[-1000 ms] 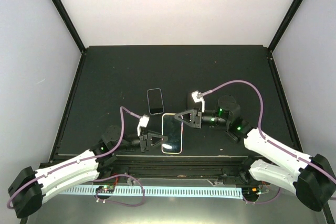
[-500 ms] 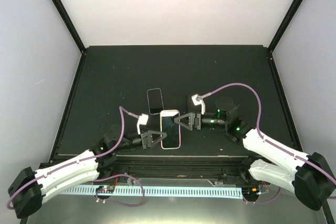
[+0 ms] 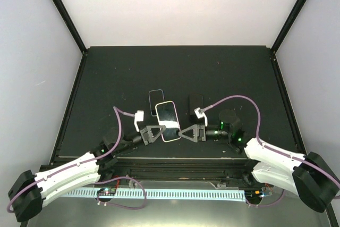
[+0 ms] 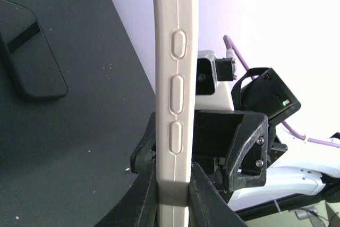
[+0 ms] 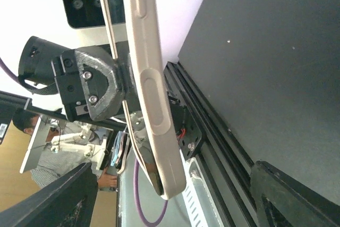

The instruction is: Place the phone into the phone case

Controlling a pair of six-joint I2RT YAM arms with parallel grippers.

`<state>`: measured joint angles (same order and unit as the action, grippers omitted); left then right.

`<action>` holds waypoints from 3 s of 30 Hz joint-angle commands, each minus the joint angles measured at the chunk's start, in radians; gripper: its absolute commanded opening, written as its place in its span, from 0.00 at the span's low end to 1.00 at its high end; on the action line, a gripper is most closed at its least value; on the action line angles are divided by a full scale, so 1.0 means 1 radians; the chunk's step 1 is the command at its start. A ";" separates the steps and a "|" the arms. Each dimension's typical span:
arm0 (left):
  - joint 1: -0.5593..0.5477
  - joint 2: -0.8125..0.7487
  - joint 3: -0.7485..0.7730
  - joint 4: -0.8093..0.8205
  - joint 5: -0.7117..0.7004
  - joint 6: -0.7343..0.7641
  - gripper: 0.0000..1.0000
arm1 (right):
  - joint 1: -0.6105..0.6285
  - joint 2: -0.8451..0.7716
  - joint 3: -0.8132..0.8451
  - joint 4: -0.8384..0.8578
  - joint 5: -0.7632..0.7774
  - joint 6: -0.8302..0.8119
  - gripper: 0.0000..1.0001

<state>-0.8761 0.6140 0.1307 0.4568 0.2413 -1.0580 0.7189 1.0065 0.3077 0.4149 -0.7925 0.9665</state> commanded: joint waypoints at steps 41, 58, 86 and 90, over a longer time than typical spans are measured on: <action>0.006 -0.032 0.053 -0.395 -0.220 0.019 0.77 | 0.008 0.086 0.048 -0.106 0.179 -0.040 0.01; 0.006 -0.272 0.146 -0.779 -0.350 0.107 0.99 | 0.008 0.379 0.093 -0.062 0.159 -0.026 0.01; 0.006 -0.249 0.197 -0.800 -0.334 0.100 0.99 | 0.008 0.259 0.083 -0.269 0.364 -0.083 0.54; 0.006 -0.245 0.222 -0.812 -0.336 0.112 0.99 | 0.007 0.171 0.122 -0.389 0.431 -0.128 0.73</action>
<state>-0.8719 0.3626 0.2916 -0.3298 -0.0895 -0.9676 0.7284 1.2510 0.3763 0.1555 -0.4614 0.9001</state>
